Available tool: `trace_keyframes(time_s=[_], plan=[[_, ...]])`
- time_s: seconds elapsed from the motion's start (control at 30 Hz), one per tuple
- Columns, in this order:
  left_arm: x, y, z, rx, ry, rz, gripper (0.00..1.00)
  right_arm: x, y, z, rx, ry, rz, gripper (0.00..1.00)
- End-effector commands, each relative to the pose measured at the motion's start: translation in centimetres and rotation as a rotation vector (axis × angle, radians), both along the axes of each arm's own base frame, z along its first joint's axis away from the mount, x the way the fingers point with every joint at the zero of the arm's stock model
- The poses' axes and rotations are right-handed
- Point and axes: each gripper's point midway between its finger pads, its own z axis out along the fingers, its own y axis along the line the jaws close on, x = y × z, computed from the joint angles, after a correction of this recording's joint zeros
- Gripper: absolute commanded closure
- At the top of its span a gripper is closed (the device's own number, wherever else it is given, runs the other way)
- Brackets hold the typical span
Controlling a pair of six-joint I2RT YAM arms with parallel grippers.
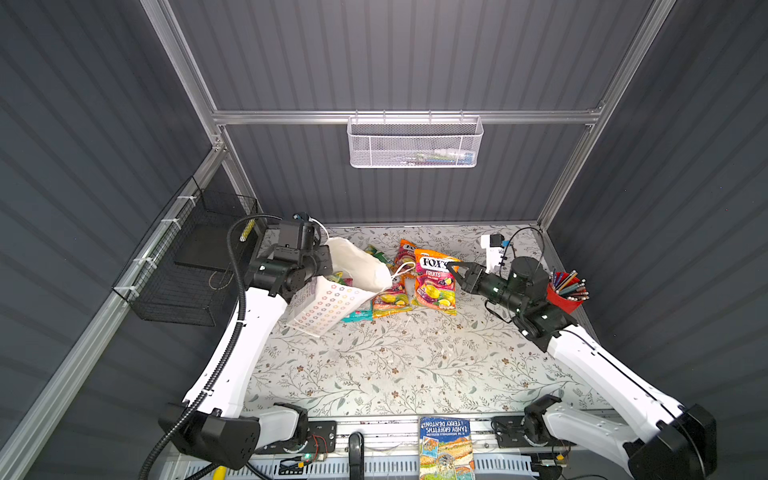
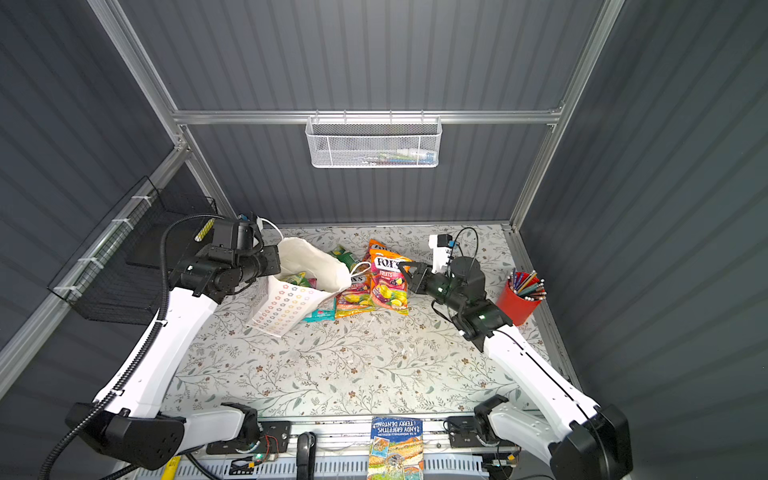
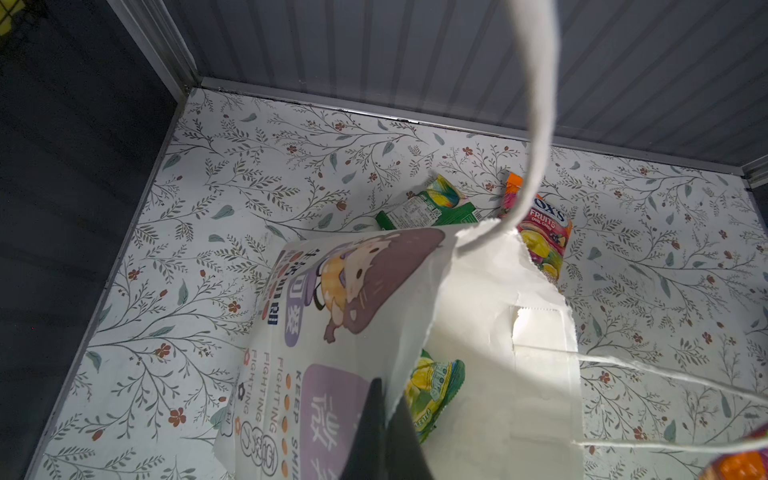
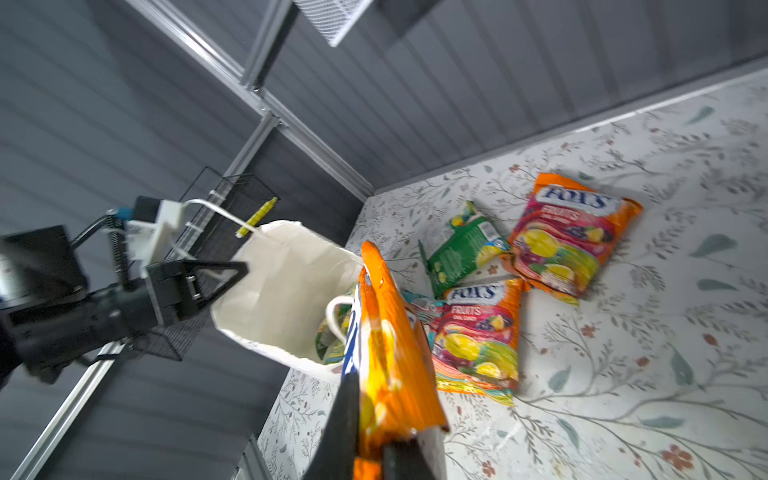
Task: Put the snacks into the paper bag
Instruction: 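Lift the orange FRUITS bag and carry it over the paper bag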
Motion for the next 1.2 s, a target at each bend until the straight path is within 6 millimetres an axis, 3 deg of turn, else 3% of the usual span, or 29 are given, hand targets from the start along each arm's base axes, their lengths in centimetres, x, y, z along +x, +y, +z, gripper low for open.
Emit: trace_keyframes(time_s=[0.0,0.13,0.23,0.5,0.8,0.97,1.17], plan=[[0.6,-0.8,1.1,-0.032,-0.050,-0.023,1.00,-1.3,0.6,5.6,-0.027,-0.184,-0.024,1.00],[0.6,-0.8,1.1,-0.031,-0.051,-0.022,1.00,-2.5,2.9,9.2,-0.025,-0.305,0.009,1.00],[0.6,-0.8,1.1,-0.034,-0.051,-0.025,1.00,-2.1,5.3,10.3,-0.034,-0.342,0.048,1.00],[0.6,-1.1,1.1,-0.041,-0.048,-0.035,1.00,0.7,11.1,8.4,-0.076,-0.348,0.144,1.00],[0.5,-1.1,1.2,-0.043,-0.052,-0.037,1.00,1.8,16.8,6.0,-0.075,-0.347,0.270,1.00],[0.5,-1.0,1.2,-0.040,-0.052,-0.035,1.00,1.5,19.9,4.8,-0.075,-0.337,0.348,1.00],[0.5,-0.9,1.4,-0.040,-0.056,-0.033,1.00,0.4,21.9,2.8,-0.091,-0.291,0.436,1.00]])
